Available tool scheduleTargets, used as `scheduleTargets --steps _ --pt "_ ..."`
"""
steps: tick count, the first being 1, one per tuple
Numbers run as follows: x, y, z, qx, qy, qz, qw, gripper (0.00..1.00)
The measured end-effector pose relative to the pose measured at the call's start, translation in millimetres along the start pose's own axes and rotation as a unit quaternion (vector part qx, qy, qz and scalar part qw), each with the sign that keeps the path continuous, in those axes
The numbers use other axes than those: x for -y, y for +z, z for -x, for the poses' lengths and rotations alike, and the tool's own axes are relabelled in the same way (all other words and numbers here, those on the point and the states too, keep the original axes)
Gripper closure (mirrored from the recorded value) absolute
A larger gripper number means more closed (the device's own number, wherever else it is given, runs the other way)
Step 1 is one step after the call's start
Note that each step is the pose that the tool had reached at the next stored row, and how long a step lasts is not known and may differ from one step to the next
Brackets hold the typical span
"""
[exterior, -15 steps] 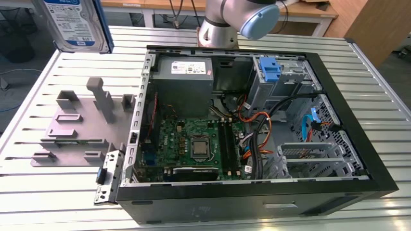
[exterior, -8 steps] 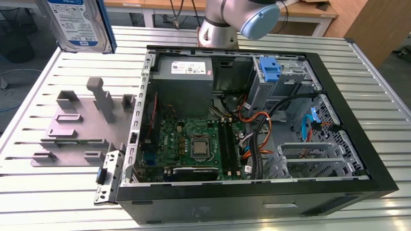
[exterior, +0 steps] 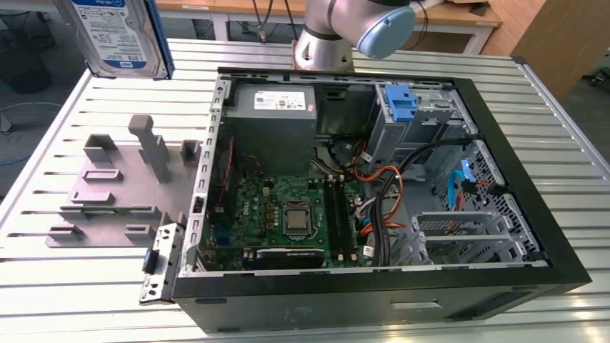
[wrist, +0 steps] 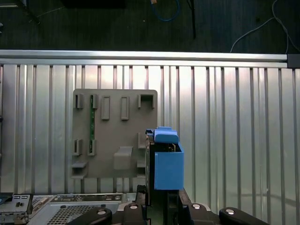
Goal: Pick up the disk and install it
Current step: 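Pick up the disk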
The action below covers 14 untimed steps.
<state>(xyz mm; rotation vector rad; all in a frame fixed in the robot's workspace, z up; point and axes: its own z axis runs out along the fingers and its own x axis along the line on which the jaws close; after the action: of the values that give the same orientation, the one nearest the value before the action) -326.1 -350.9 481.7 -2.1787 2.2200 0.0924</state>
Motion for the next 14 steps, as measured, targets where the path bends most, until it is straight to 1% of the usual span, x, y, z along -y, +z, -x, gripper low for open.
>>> scheduleTargets --steps 5,14 --pt "4.1 0.0 0.1 0.0001 0.0 0.0 1.0 0.65" --pt "4.7 0.0 0.1 0.0001 0.0 0.0 1.0 0.65"
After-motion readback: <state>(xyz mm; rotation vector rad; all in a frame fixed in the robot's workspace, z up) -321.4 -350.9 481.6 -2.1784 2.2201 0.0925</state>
